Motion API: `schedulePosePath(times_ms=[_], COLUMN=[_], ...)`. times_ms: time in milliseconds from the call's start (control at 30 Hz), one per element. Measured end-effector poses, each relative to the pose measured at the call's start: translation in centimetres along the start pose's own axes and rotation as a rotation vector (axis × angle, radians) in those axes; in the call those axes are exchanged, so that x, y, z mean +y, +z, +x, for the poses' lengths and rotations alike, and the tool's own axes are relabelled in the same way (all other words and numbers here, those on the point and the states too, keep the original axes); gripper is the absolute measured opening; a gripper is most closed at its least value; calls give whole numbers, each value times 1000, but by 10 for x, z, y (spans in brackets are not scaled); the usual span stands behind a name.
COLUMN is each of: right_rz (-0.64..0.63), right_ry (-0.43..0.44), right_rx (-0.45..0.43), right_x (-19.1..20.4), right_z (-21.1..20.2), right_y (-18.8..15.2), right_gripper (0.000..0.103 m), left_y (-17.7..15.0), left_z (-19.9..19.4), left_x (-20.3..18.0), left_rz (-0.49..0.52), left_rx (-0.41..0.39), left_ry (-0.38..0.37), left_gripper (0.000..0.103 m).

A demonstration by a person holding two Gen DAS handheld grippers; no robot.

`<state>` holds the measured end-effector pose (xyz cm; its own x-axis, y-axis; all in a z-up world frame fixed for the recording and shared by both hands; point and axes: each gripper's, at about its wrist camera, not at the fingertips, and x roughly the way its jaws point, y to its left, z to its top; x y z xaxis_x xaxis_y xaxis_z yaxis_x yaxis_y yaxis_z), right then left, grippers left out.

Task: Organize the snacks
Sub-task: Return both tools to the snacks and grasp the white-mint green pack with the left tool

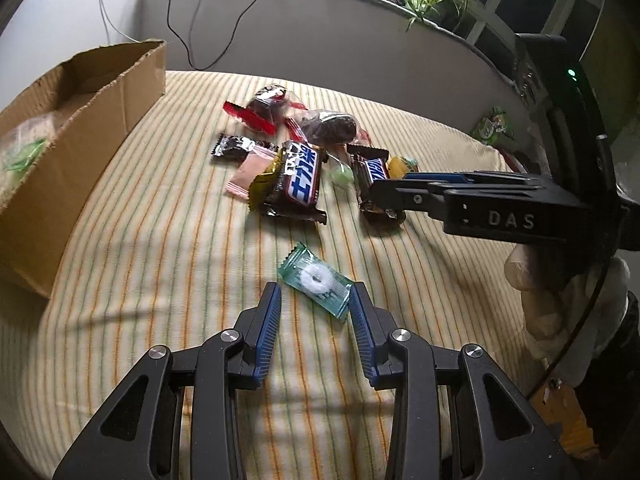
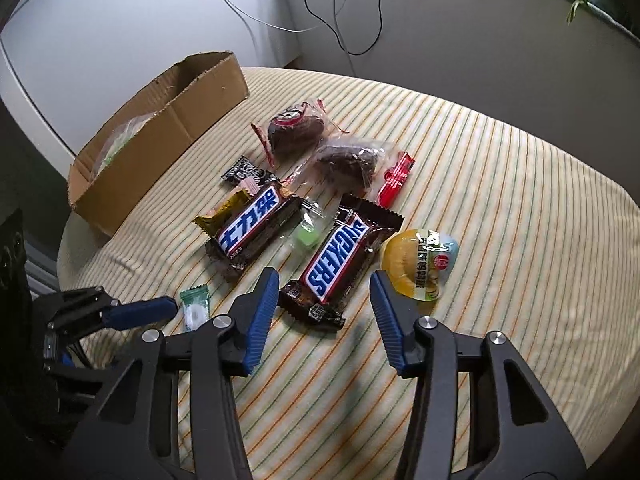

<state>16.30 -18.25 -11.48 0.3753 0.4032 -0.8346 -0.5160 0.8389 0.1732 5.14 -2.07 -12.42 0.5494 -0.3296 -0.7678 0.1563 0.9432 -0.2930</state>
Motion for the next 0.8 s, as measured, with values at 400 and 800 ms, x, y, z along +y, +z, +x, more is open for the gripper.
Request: schedulePosePath(times_ms=[400,800], right_rz=[31,-14], right_ry=[-20,-83], right_rx=[22,30], right_x=[-1,3], right_z=[20,28], right_y=[10,17], right_gripper=[50,40], left_y=[8,7], left_z=[11,18], left_x=[-15,-31], left_rz=[66,209], left_rx=[-2,-50], left_ry=[46,165], left_gripper=[34,20])
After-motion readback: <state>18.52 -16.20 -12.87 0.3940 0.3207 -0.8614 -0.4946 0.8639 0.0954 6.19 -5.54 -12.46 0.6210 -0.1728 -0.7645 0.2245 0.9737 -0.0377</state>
